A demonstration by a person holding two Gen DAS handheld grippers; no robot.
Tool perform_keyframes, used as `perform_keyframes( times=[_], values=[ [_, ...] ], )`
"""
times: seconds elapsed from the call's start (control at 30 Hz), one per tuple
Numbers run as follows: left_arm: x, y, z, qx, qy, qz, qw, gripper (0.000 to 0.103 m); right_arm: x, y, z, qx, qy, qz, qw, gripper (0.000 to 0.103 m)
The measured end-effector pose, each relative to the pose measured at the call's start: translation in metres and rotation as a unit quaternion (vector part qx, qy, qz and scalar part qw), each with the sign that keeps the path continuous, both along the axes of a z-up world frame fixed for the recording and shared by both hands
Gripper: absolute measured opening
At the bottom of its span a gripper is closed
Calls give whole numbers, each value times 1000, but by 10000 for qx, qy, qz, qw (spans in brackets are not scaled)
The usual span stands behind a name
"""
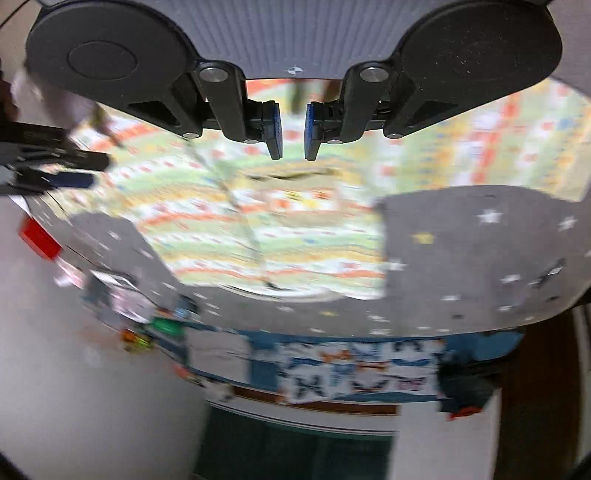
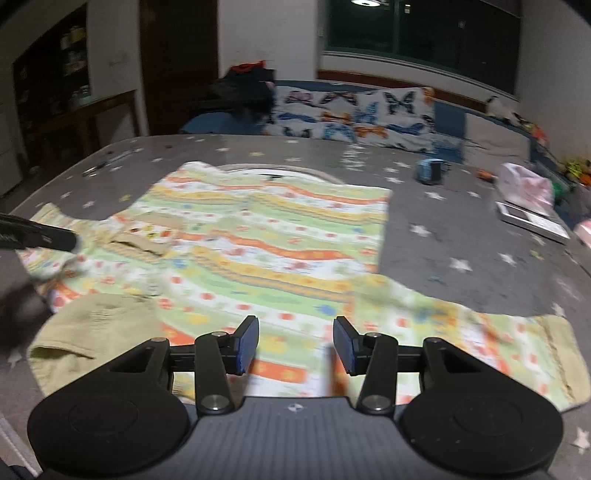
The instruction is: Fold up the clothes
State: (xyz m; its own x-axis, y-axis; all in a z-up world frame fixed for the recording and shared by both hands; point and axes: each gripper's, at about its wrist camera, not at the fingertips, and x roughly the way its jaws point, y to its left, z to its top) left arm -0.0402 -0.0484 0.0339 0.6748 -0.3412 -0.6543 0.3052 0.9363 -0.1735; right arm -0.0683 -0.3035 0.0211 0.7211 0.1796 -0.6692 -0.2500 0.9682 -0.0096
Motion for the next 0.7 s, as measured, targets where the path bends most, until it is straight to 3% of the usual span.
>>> perform_keyframes(
  times=[0.3,0.5,0.7],
  values=[
    [-19,-25,-19,589,-40,-612,9964,14,-9,26,-16,-203,157,484,9985,47],
    [-13,-18,-7,168,-28,-490,9987,14,-11,23,-14,-136,136,443,9988,48],
    [-8,-30,-13,321,115,-763,9965,14,-15,19,-14,-69,135,419,9990,48]
  ],
)
